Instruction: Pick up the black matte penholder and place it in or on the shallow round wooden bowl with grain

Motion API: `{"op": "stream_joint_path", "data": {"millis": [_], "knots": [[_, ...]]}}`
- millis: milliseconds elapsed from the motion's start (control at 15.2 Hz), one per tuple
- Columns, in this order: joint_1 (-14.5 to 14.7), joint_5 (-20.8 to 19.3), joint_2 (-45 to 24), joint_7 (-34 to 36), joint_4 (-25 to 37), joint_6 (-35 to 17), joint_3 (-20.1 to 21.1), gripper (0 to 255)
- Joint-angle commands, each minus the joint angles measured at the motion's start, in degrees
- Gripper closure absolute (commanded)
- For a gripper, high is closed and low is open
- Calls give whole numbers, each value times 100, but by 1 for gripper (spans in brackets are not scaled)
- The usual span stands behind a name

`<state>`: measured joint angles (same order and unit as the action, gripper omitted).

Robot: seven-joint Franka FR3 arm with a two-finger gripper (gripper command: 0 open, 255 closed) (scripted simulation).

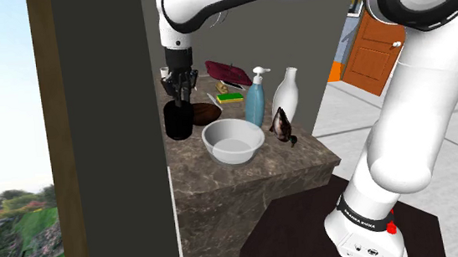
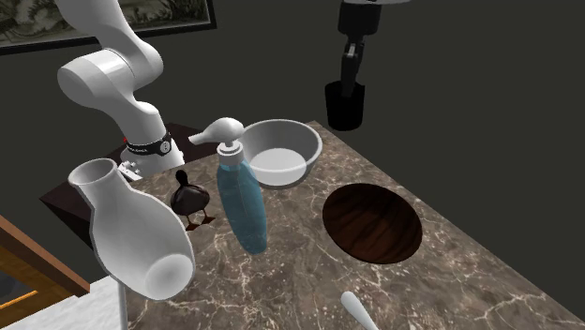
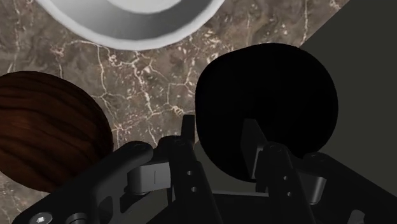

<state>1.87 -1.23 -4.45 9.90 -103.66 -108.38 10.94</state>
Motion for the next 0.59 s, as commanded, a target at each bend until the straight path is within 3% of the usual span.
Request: {"op": "stream_joint_path", "data": {"millis": [0,132,528], "knots": [[-8,11,48,-20,98,142,-5,255],[-8,14,59,-22,217,272,-5,255],[-372,-23,-405,-704,1064,652,-316,255]]}}
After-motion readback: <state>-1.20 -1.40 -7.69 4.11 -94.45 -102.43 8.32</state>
